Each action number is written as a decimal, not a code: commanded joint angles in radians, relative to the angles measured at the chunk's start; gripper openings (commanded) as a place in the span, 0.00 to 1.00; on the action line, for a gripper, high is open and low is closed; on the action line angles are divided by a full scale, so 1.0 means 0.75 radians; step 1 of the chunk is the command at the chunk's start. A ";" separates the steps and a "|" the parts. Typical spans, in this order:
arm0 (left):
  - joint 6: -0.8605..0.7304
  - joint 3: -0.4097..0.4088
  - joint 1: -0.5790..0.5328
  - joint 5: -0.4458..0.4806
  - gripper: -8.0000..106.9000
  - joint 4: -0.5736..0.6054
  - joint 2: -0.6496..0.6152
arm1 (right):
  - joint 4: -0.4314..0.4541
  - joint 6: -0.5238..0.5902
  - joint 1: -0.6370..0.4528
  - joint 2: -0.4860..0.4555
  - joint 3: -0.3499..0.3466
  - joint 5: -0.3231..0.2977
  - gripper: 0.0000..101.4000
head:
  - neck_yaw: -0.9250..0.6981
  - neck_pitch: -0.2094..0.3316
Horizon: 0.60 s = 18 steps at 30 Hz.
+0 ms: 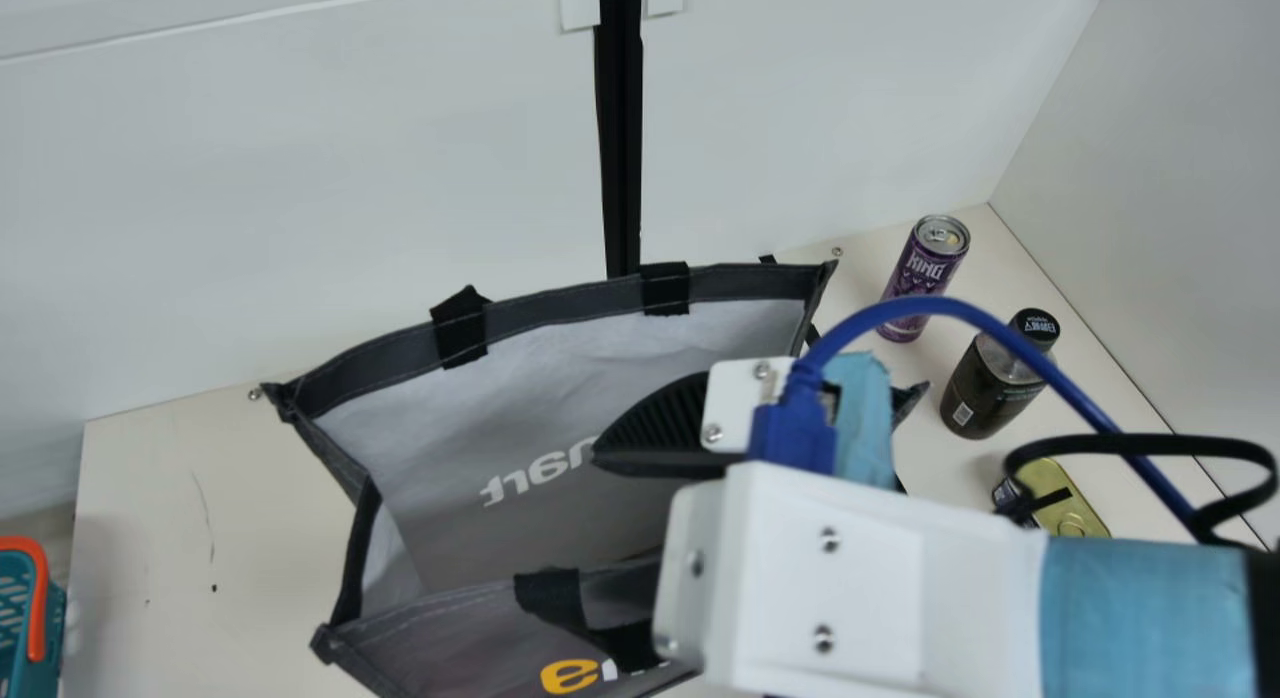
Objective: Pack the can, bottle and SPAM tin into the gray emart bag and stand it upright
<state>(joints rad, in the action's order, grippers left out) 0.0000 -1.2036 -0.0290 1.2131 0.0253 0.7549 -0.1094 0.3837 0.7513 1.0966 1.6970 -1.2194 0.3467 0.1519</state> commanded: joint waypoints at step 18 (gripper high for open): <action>0.000 0.000 0.000 0.000 0.85 0.000 0.000 | 0.037 -0.153 -0.379 -0.068 0.150 -0.001 0.94 | 0.003 0.030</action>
<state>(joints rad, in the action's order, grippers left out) 0.0000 -1.2036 -0.0290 1.2131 0.0253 0.7549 -0.0827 0.2731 0.5059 1.0460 1.8075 -1.2204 0.3482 0.1519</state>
